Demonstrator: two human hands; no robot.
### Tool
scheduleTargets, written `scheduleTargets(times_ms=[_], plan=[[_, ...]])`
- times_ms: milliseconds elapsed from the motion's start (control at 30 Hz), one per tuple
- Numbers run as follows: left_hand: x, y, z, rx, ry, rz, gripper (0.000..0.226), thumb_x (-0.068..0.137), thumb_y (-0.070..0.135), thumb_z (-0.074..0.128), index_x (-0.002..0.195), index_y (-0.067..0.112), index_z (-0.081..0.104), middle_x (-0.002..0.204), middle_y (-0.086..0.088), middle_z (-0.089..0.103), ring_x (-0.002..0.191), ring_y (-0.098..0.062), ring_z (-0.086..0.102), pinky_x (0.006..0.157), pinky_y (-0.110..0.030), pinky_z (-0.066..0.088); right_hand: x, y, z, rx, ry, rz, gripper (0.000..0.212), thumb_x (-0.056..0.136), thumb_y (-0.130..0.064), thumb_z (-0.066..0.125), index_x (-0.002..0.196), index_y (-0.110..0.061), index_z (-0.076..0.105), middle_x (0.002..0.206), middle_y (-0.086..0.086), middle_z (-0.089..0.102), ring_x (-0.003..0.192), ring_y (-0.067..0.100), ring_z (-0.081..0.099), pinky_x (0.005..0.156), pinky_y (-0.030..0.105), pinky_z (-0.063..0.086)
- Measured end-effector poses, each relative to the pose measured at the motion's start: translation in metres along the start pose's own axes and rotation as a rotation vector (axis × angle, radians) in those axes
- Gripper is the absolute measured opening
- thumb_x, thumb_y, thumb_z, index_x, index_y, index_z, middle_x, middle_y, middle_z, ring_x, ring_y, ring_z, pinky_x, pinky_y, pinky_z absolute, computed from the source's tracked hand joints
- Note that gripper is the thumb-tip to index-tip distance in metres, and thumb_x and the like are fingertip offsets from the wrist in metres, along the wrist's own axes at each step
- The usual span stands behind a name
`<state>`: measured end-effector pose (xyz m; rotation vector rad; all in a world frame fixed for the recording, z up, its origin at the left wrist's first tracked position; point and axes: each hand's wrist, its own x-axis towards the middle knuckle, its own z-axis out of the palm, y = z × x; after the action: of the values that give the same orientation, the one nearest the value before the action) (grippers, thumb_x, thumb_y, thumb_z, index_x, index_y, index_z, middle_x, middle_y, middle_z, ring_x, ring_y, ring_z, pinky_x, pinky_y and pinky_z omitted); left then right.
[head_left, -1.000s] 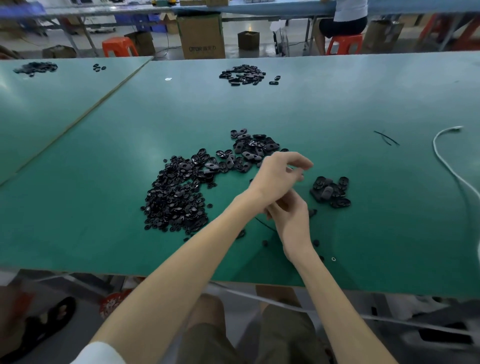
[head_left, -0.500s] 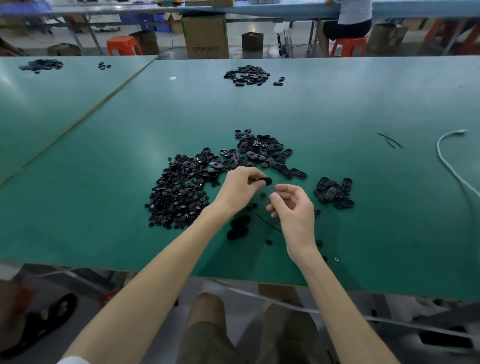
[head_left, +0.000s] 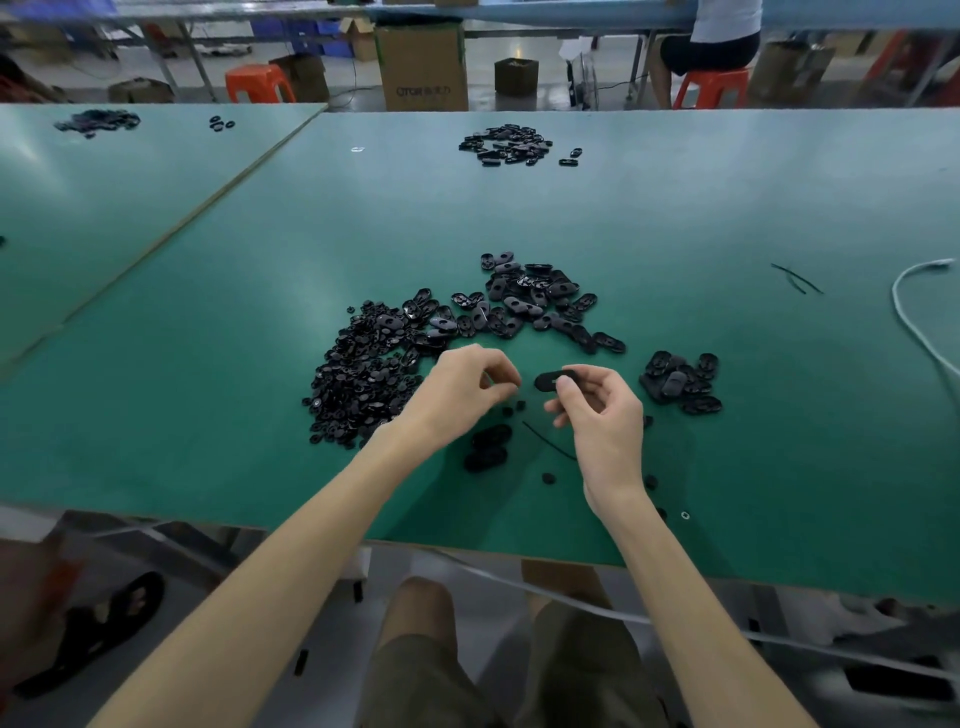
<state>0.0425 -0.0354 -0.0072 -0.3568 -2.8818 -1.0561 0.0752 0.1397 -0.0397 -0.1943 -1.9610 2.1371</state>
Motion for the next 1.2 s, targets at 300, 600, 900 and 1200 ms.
scheduleTargets(times_ms=[300, 600, 900, 1200], plan=[[0.013, 0.020, 0.020, 0.135, -0.003, 0.048, 0.012, 0.098, 0.025, 0.069, 0.108, 0.021, 0.073, 0.102, 0.001, 0.057, 0.090, -0.013, 0.054, 0.082, -0.031, 0.049, -0.002, -0.004, 0.001, 0.021, 0.036, 0.009, 0.010, 0.102, -0.006, 0.060, 0.108, -0.012, 0.065, 0.098, 0.007, 0.069, 0.065, 0.008, 0.069, 0.060, 0.022, 0.054], [0.006, 0.015, 0.026, -0.237, 0.130, -0.055, 0.006, 0.102, 0.019, 0.062, 0.098, 0.017, 0.066, 0.085, 0.006, 0.072, 0.071, -0.010, 0.062, 0.069, -0.021, 0.048, -0.003, -0.007, 0.001, 0.034, 0.036, 0.012, 0.011, 0.102, -0.005, 0.060, 0.109, -0.014, 0.064, 0.097, 0.006, 0.070, 0.067, 0.010, 0.070, 0.061, 0.022, 0.054], [-0.008, 0.000, 0.029, -0.787, 0.170, -0.112, 0.008, 0.096, 0.009, 0.070, 0.104, 0.010, 0.069, 0.096, -0.006, 0.078, 0.077, -0.012, 0.070, 0.064, -0.019, 0.051, -0.002, -0.005, 0.001, 0.028, 0.016, 0.012, 0.014, 0.101, -0.004, 0.062, 0.109, -0.014, 0.067, 0.094, 0.005, 0.074, 0.071, 0.013, 0.073, 0.062, 0.022, 0.055], [-0.011, -0.003, 0.030, -0.870, 0.166, -0.069, 0.010, 0.089, 0.011, 0.079, 0.096, 0.017, 0.076, 0.087, 0.000, 0.076, 0.076, -0.011, 0.068, 0.067, -0.019, 0.051, -0.002, -0.003, 0.001, -0.046, -0.018, -0.029, 0.014, 0.099, -0.004, 0.066, 0.106, -0.016, 0.068, 0.093, 0.002, 0.075, 0.074, 0.017, 0.076, 0.061, 0.024, 0.056]])
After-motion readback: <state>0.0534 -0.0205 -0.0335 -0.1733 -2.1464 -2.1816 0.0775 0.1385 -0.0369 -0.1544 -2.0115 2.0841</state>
